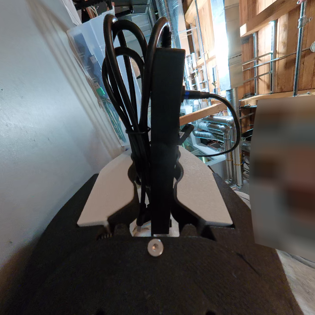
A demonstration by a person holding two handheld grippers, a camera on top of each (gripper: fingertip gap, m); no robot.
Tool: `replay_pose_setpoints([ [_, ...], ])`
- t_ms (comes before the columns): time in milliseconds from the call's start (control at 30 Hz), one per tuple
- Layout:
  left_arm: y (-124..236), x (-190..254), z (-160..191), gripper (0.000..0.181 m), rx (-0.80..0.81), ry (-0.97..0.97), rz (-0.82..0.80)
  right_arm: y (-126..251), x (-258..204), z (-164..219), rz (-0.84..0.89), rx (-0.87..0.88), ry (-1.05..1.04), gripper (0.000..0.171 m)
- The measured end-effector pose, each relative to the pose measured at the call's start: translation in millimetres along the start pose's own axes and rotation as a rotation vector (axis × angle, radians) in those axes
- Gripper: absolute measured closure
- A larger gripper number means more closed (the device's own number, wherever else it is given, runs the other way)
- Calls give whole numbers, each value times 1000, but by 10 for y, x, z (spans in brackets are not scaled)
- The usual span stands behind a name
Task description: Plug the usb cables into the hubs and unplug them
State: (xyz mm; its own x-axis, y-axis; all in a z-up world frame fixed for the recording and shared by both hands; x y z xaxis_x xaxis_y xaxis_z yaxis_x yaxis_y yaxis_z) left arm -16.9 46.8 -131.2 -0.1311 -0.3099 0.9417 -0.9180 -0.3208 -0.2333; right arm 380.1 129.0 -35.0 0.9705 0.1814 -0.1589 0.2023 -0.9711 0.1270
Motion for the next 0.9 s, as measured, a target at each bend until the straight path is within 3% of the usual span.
replay_pose_setpoints([
  [100,-6,-2,6,139,-7,2,0,-66,92,154,68,-95,103,160],
  [267,-16,-5,24,139,-24,5,0,-208,-31,428,43,-260,200,158],
  [433,-19,-6,32,139,-33,12,4,-297,-44,686,0,-389,173,110],
  [667,-28,-11,45,139,-45,11,0,-233,-316,358,-67,-197,278,113],
  [900,-84,6,144,139,-124,-49,-16,152,-1433,-23,-411,146,466,142],
])
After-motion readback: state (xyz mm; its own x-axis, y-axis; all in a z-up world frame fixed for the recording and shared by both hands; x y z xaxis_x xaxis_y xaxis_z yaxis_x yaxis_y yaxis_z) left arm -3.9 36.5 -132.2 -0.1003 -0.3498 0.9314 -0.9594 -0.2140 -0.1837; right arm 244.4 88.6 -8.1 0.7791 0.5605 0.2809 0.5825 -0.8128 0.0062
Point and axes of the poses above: each gripper's, where its closed fingertips meet, y back along the fingers, z out of its underside, x = y × z across the jaws, the point moved 3 cm from there along y, back along the fingers, and after that the axes turned 1 degree about y, right-handed, at the moved point
